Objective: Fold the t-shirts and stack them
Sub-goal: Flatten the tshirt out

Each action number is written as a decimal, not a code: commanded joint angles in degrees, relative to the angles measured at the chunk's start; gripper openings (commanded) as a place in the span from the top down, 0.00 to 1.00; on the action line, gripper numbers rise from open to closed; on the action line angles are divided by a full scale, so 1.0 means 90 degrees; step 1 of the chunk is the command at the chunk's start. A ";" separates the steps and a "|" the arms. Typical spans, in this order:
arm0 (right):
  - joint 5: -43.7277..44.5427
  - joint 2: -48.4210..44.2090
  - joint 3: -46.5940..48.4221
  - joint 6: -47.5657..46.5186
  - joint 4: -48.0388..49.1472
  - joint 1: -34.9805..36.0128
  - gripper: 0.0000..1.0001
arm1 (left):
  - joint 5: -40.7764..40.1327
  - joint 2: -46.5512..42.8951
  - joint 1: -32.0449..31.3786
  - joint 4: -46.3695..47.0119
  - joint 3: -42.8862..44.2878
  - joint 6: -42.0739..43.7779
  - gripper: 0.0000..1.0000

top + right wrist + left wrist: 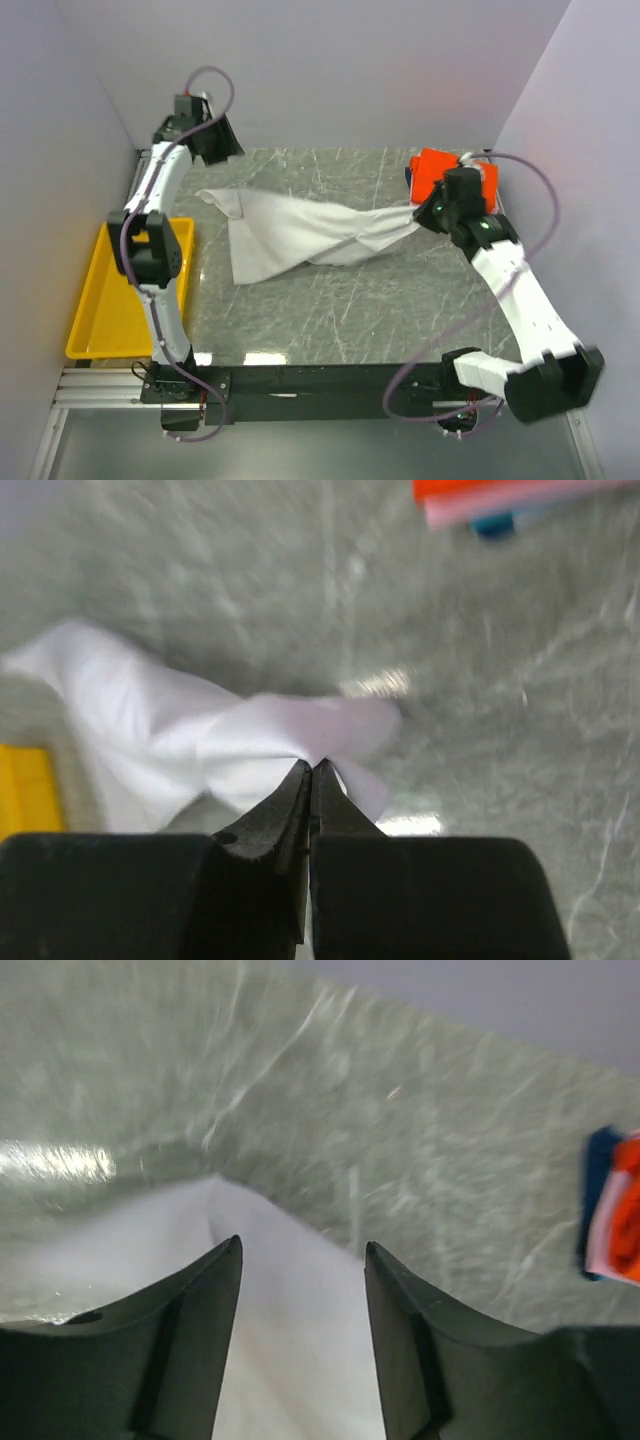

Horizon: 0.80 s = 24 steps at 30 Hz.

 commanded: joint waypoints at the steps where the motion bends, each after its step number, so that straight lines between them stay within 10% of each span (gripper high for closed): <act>1: -0.0442 0.0696 -0.0425 0.0150 0.0012 -0.0084 1.00 | 0.0397 0.0286 -0.0012 0.0004 -0.0237 -0.0272 0.39; 14: -0.0951 0.1322 -0.1178 0.0268 0.0530 -0.0094 1.00 | -0.0979 -0.3014 -0.0813 0.0134 -0.5332 -0.0369 0.48; 24: -0.1341 0.1449 -0.1324 0.0228 0.0676 -0.0094 1.00 | -0.1058 -0.3670 -0.0814 0.0045 -0.6684 -0.0498 0.40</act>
